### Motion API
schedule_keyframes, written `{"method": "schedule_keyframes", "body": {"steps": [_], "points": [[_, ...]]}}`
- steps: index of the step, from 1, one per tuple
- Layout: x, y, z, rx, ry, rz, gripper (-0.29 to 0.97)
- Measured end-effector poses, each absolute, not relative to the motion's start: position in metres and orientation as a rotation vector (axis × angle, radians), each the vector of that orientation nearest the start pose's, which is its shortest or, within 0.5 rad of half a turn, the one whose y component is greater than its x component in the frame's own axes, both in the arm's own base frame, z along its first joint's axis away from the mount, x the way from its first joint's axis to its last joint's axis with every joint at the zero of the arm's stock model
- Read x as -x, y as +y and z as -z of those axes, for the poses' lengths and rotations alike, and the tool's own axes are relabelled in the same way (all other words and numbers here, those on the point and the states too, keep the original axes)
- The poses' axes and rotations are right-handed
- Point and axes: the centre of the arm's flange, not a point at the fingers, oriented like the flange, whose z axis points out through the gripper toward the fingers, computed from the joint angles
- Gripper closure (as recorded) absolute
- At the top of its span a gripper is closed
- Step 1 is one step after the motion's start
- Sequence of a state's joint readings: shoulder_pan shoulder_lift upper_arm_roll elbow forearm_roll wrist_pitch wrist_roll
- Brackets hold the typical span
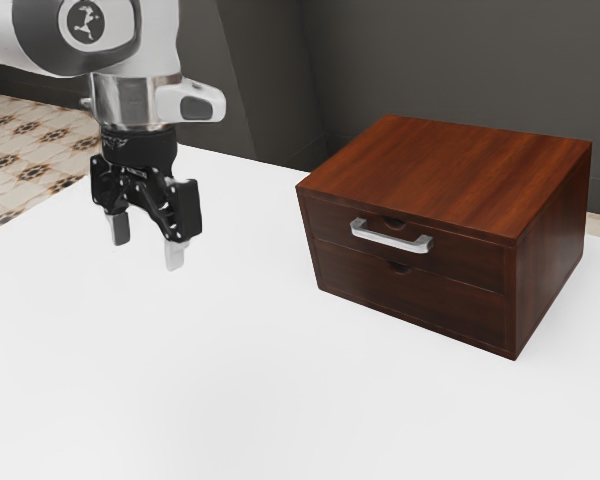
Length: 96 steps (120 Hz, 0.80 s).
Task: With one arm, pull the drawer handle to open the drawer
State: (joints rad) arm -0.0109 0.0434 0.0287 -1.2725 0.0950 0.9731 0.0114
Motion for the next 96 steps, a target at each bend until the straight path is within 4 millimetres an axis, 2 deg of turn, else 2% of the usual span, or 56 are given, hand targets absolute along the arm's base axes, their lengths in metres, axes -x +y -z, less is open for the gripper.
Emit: {"method": "schedule_keyframes", "body": {"steps": [13, 26, 28, 35, 40, 56, 76, 84, 87, 93, 96], "points": [[-0.515, 0.033, -0.696, 3.046, -0.085, -0.291, 0.0], [-0.524, 0.043, -0.707, 3.064, -0.108, -0.132, 0.0], [-0.52, 0.044, -0.721, 3.068, -0.117, -0.078, 0.0], [-0.495, 0.045, -0.789, 3.069, -0.209, 0.165, 0.0], [-0.485, 0.046, -0.812, 3.065, -0.319, 0.258, 0.0], [-0.52, 0.048, -0.792, 3.054, -0.72, 0.335, 0.0], [-0.557, 0.017, -0.777, 3.024, -1.039, 0.494, 0.0], [-0.57, 0.01, -0.771, 3.01, -1.162, 0.543, 0.0], [-0.576, 0.01, -0.755, 3.001, -1.208, 0.532, 0.0], [-0.579, 0.01, -0.71, 2.976, -1.299, 0.499, 0.0], [-0.581, 0.011, -0.696, 2.964, -1.343, 0.51, 0.0]]}}
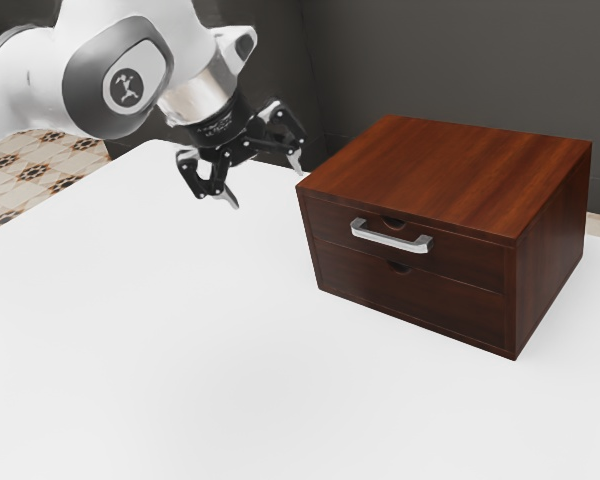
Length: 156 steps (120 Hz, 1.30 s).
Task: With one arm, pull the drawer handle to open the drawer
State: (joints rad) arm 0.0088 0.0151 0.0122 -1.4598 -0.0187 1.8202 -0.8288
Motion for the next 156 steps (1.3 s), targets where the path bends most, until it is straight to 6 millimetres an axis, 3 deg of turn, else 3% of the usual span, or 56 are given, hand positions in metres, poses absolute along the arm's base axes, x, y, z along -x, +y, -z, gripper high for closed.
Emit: {"method": "schedule_keyframes", "body": {"steps": [7, 24, 45, 91, 134, 156], "points": [[-0.586, 0.012, -0.672, 2.939, -1.442, 0.558, 0.0], [-0.599, 0.015, -0.635, 2.879, -1.659, 0.673, 0.0], [-0.604, 0.019, -0.616, 2.812, -1.887, 0.77, 0.0], [-0.609, 0.021, -0.607, 2.678, -2.222, 0.837, 0.0], [-0.611, 0.021, -0.606, 2.602, -2.358, 0.829, 0.0], [-0.614, 0.016, -0.592, 2.58, -2.39, 0.781, 0.0]]}}
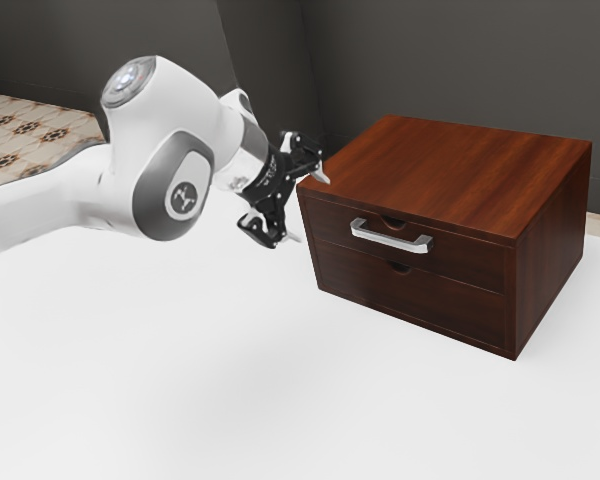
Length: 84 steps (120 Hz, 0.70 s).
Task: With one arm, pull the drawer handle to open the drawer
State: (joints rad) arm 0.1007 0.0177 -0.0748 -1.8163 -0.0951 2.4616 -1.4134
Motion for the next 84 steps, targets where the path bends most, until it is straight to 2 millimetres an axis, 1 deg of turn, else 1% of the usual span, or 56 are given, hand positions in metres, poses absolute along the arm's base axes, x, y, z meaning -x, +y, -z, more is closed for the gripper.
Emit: {"method": "schedule_keyframes", "body": {"steps": [15, 18, 25, 30, 43, 56, 72, 78, 84], "points": [[-0.614, 0.004, -0.59, 2.594, -2.388, 0.763, 0.0], [-0.614, 0.0, -0.592, 2.602, -2.386, 0.768, 0.0], [-0.614, -0.01, -0.61, 2.629, -2.381, 0.807, 0.0], [-0.615, -0.018, -0.618, 2.649, -2.374, 0.824, 0.0], [-0.615, -0.042, -0.625, 2.7, -2.343, 0.827, 0.0], [-0.614, -0.071, -0.621, 2.76, -2.298, 0.798, 0.0], [-0.609, -0.11, -0.603, 2.83, -2.227, 0.73, 0.0], [-0.607, -0.121, -0.597, 2.849, -2.206, 0.707, 0.0], [-0.606, -0.128, -0.594, 2.861, -2.193, 0.695, 0.0]]}}
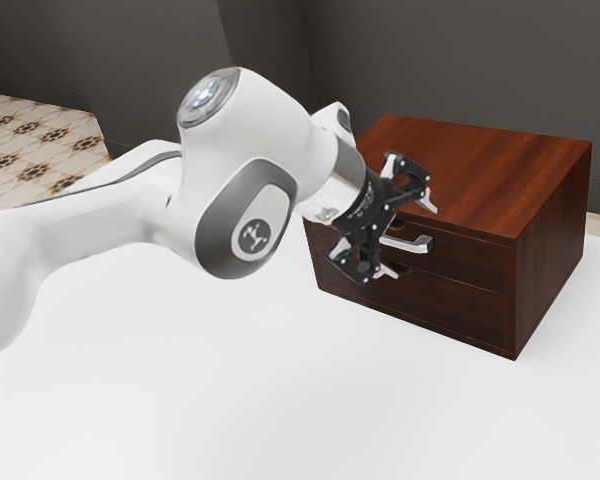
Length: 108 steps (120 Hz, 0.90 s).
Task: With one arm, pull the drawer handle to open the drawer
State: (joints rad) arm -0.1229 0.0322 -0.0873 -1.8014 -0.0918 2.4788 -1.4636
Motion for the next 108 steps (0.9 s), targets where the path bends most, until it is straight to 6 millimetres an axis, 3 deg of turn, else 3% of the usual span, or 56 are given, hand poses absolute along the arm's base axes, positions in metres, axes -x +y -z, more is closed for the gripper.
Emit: {"method": "schedule_keyframes", "body": {"steps": [14, 37, 46, 81, 108], "points": [[-0.608, -0.125, -0.585, -2.035, 1.575, -0.488, 0.0], [-0.617, -0.079, -0.569, -1.979, 1.668, -0.509, 0.0], [-0.618, -0.069, -0.564, -1.964, 1.686, -0.516, 0.0], [-0.615, -0.102, -0.559, -1.98, 1.623, -0.516, 0.0], [-0.617, -0.091, -0.548, -1.965, 1.649, -0.518, 0.0]]}}
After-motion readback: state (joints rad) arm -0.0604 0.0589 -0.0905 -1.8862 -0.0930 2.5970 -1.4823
